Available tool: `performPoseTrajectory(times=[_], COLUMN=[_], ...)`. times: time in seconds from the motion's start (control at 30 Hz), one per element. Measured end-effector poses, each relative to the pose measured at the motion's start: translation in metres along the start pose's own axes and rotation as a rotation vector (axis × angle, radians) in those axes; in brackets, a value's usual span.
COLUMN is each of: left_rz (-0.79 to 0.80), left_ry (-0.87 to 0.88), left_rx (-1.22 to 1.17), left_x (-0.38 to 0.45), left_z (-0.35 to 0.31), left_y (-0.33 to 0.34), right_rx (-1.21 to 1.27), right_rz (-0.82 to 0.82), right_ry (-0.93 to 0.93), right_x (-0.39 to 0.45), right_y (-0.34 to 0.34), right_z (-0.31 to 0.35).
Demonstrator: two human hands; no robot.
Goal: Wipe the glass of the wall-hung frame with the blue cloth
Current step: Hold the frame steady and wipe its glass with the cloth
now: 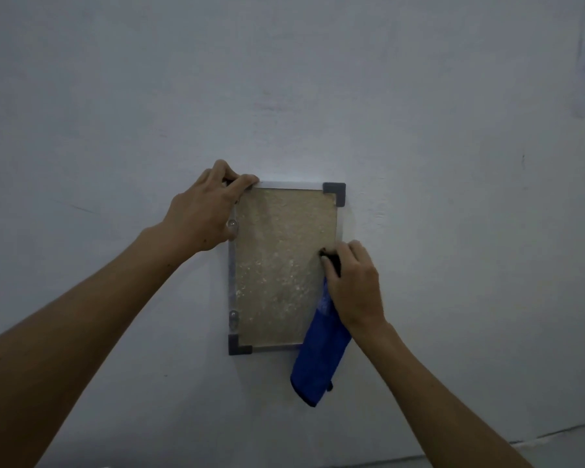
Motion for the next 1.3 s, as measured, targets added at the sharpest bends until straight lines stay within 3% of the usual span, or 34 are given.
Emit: performPoseTrajectory(times=[0.13, 0.27, 0.4, 0.57, 0.7, 0.87, 1.0, 1.17, 1.3], left_rz=[-0.001, 0.009, 0.021, 0.017, 0.014, 0.015, 0.015, 0.008, 0.014], left_ry=[0.004, -0.009, -0.007, -0.012, 0.001, -0.006, -0.005, -0.007, -0.005], left_rx=[-0.012, -0.011, -0.005, -0.007, -0.005, -0.010, -0.011, -0.015, -0.015], left_x=[0.000, -0.001, 0.000, -0.001, 0.000, 0.000, 0.000, 0.000, 0.001], left_z=[0.000, 0.001, 0.000, 0.000, 0.000, 0.000, 0.001, 0.001, 0.002], left_y=[-0.001, -0.001, -0.001, -0.001, -0.002, 0.000, 0.001, 0.001, 0.001], right_rx=[0.018, 0.069, 0.035, 0.065, 0.086, 0.100, 0.130, 0.140, 0.121], right_rz=[0.154, -0.071, 0.084, -0.106, 0.080, -0.132, 0.061, -0.158, 0.081], right_ry=[-0.137, 0.139, 0.006, 0.214, 0.060, 0.256, 0.055, 0.218, 0.013], right_x=[-0.018, -0.019, -0.023, -0.021, -0.025, -0.027, -0.024, -0.014, -0.018], right_y=[0.022, 0.004, 0.022, 0.003, 0.026, 0.010, 0.032, 0.014, 0.036], right_z=[0.019, -0.012, 0.010, -0.010, 0.014, -0.004, 0.025, 0.008, 0.032])
Point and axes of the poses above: each hand's wrist, its own x-axis towards the middle knuckle, its own y-axis out of the palm, z = x × y, the point moved 8 cm from there along x, towards the middle knuckle, and after that the axes turned 5 degrees about -y, right-handed, at the moved point
